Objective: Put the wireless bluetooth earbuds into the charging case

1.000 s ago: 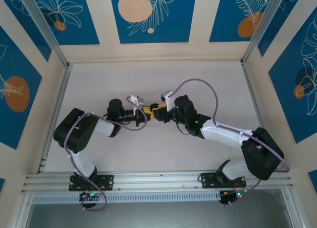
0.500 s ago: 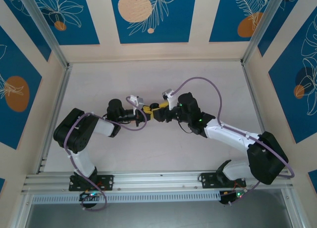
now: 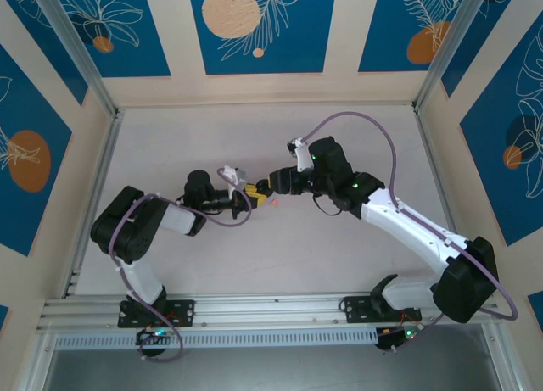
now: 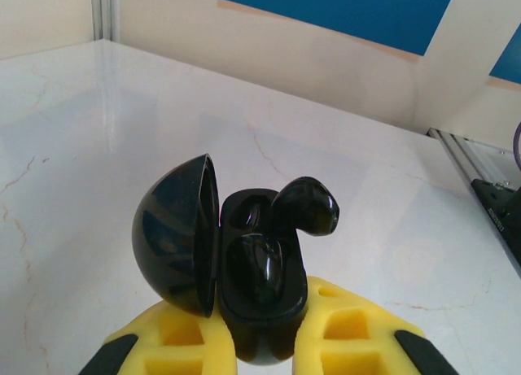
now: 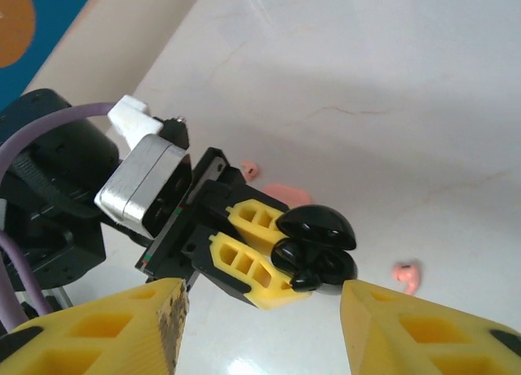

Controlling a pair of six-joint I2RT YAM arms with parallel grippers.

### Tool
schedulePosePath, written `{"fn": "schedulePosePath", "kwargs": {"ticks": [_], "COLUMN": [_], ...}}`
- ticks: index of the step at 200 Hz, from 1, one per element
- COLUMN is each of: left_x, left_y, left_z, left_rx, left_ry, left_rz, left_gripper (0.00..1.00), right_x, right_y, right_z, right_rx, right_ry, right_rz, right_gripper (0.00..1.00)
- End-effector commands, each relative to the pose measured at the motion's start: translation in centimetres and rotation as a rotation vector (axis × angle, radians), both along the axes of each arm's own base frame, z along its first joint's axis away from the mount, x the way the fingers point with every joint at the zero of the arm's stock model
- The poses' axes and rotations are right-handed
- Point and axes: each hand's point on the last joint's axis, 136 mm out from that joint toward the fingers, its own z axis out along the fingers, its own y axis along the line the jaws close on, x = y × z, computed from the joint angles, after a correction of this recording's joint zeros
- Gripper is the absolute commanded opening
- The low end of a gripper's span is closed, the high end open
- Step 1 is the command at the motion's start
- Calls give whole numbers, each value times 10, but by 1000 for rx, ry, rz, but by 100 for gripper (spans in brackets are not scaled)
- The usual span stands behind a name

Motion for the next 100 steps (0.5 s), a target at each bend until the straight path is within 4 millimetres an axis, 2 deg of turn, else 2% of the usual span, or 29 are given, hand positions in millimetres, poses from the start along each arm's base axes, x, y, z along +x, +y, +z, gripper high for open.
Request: {"fn": "schedulePosePath", "kwargs": {"ticks": [1, 52, 100], "left_x": [-2, -3, -3], "left_y": [3, 3, 3], "left_z": [5, 5, 5], "left_rx": [20, 27, 29], "left_ry": [-46, -48, -48], "left_rz": [4, 5, 4], "left_gripper": [7, 7, 7], "right_x": [-14, -12, -6], "right_y": [-13, 4, 14], "right_z": [-33, -56, -64], "right_rx": [-109, -126, -124], "right_ry": [178, 261, 275], "right_rz": [-61, -28, -6], "right_gripper": [54, 57, 60]}}
